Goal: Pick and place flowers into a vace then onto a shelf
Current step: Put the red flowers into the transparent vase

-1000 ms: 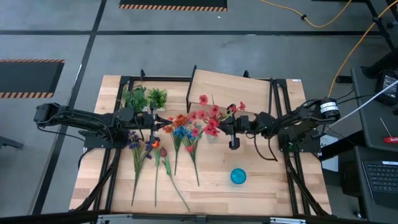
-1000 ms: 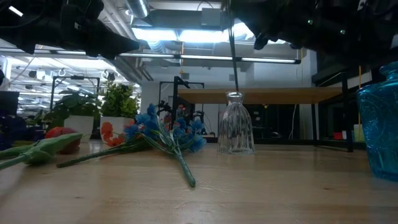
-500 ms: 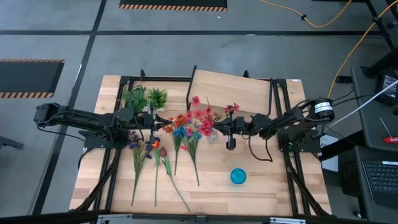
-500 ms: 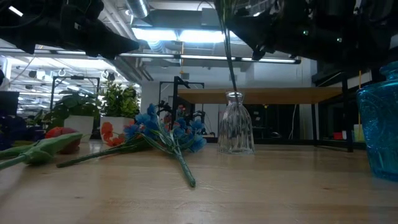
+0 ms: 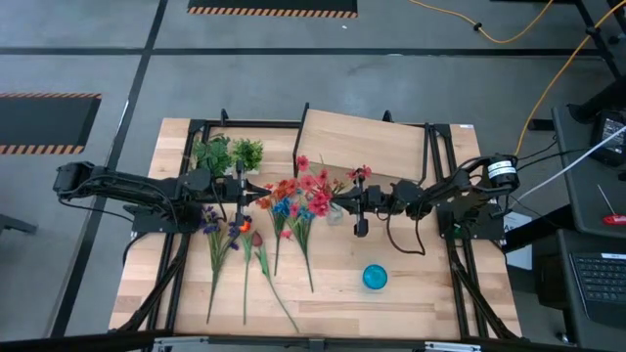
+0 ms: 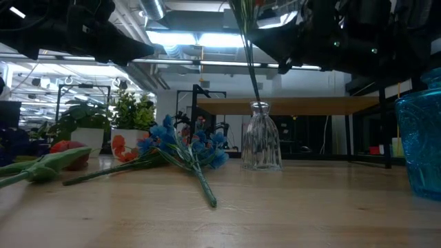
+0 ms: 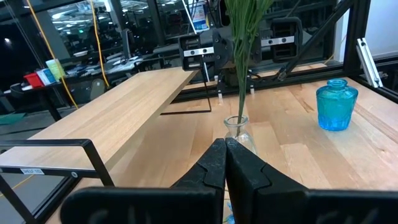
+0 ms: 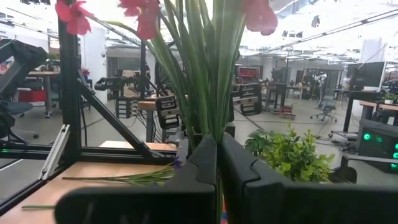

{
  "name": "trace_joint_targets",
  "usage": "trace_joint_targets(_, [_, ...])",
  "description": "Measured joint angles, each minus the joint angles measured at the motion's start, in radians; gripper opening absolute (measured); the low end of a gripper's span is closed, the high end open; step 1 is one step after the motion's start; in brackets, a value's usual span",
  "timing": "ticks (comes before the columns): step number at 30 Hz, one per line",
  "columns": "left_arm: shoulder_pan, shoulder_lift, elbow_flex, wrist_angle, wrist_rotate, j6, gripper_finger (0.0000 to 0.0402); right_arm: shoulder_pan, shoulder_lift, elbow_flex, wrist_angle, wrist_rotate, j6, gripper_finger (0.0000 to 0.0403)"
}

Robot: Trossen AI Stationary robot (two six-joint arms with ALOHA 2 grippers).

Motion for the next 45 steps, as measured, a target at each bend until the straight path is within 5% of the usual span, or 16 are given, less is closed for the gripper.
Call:
trace_joint_targets(15, [0.0, 0.0, 0.0, 0.0, 0.0, -0.002, 0.0004, -0.008, 0.0, 0.0, -0.06, 0.0, -0.009, 0.005])
trace_joint_targets(45, [0.0, 0.0, 0.0, -0.006, 0.0, -0.002, 0.0004, -0.027, -0.005, 0.0, -0.192, 0.014, -0.028, 0.0053])
